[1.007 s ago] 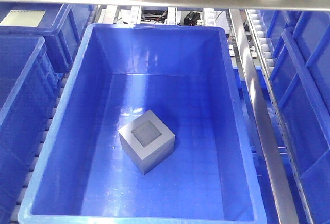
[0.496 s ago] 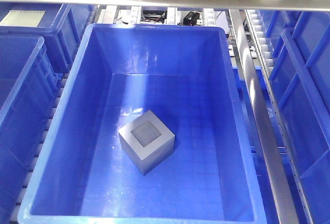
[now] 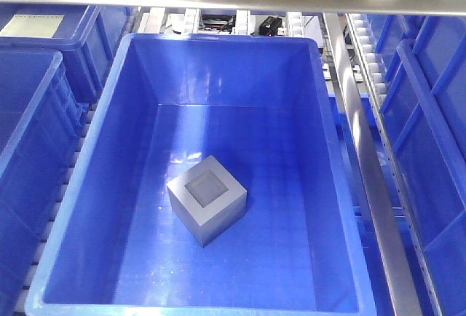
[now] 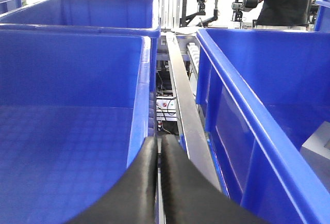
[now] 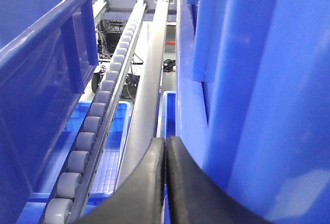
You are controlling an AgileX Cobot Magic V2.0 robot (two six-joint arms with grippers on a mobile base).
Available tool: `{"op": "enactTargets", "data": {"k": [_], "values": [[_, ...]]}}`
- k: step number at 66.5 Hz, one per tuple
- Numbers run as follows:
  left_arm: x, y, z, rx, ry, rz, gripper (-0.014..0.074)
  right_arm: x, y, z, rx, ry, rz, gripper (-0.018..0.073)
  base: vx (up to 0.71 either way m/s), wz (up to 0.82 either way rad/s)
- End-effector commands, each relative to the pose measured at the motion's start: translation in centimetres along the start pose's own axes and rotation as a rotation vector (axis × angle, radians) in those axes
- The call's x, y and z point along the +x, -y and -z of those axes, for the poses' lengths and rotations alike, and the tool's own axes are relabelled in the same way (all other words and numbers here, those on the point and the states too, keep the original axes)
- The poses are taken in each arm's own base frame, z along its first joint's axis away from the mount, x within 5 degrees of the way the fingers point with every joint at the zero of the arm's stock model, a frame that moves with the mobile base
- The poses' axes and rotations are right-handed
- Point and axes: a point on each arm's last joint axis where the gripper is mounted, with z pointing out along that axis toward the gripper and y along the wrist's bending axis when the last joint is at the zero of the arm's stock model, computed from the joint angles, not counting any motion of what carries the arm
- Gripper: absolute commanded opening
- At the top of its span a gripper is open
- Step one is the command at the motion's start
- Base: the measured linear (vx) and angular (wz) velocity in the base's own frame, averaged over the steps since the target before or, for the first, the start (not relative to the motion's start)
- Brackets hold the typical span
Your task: Sort gray base to blue bin
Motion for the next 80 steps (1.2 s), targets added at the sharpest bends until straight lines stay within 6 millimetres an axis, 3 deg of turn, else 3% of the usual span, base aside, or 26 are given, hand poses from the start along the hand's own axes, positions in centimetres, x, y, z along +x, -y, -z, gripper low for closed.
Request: {"op": "enactTargets", "data": {"k": [1,80], "values": [[-1.03,0.17,0.22,0.022,0.092,0.013,-0.0007,-0.51,-0.01,0.04,-0.001,0.073,0.021,-0.0005,0.0,0.0],[-1.06,0.17,0.21,0.022,0.091,0.012,-0.0007,-0.52,-0.01,0.04,-0.001,0.074,0.021,-0.0005,0.0,0.0]]}}
